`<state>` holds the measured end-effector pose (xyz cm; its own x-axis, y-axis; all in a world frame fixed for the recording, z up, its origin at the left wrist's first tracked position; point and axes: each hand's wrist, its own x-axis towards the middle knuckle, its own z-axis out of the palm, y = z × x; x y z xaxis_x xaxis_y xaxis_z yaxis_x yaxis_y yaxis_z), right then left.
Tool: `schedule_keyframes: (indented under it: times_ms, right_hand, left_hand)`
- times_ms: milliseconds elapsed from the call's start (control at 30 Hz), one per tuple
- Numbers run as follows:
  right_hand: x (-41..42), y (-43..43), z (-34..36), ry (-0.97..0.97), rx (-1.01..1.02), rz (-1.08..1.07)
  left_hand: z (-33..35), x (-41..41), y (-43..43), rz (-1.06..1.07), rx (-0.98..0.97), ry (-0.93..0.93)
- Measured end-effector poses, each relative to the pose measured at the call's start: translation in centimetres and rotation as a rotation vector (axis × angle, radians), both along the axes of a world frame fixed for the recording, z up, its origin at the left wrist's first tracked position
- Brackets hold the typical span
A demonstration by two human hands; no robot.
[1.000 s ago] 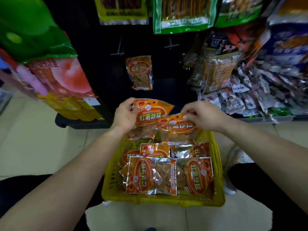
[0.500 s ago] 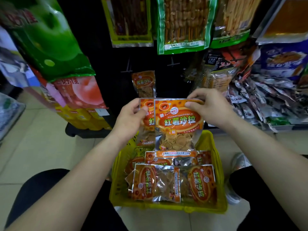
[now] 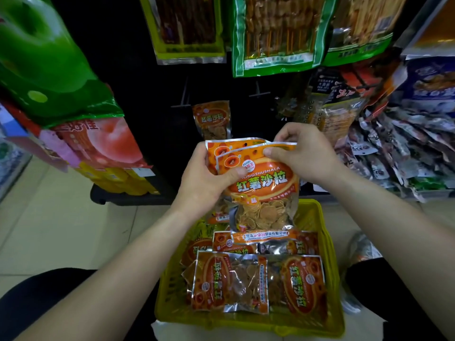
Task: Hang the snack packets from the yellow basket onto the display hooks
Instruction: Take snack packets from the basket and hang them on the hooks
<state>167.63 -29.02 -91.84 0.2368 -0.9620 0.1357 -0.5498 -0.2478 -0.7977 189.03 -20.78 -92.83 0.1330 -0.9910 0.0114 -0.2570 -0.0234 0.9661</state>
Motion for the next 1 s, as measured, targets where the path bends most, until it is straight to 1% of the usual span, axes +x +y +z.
schedule_keyframes:
  times_ms: [133,233,400,600,1000]
  right_hand:
    - [0.2,-0.4,-0.3,0.002,0.026,-0.002]
    - [0.3,-0.5,-0.2,-0.027,0.027,0.016]
    - [0.6,-0.3,0.4,-0.09,0.062,0.16]
    - [0.5,-0.5,0.4,-0.067,0.01,0.162]
    - [-0.1,-0.8,0.9,-0.035,0.07,0.22]
  left_hand:
    - [-0.1,0.3,-0.7,0.059,-0.009,-0.12]
    - [-0.1,0.7,-1.2,0.112,-0.018,-0.1]
    - [0.3,1.2,-1.6,0.099,-0.036,-0.072]
    - [0.4,1.4,-1.9,0.075,-0.016,-0.085]
    - [0.2,1.2,-2.0,0.052,0.009,-0.096]
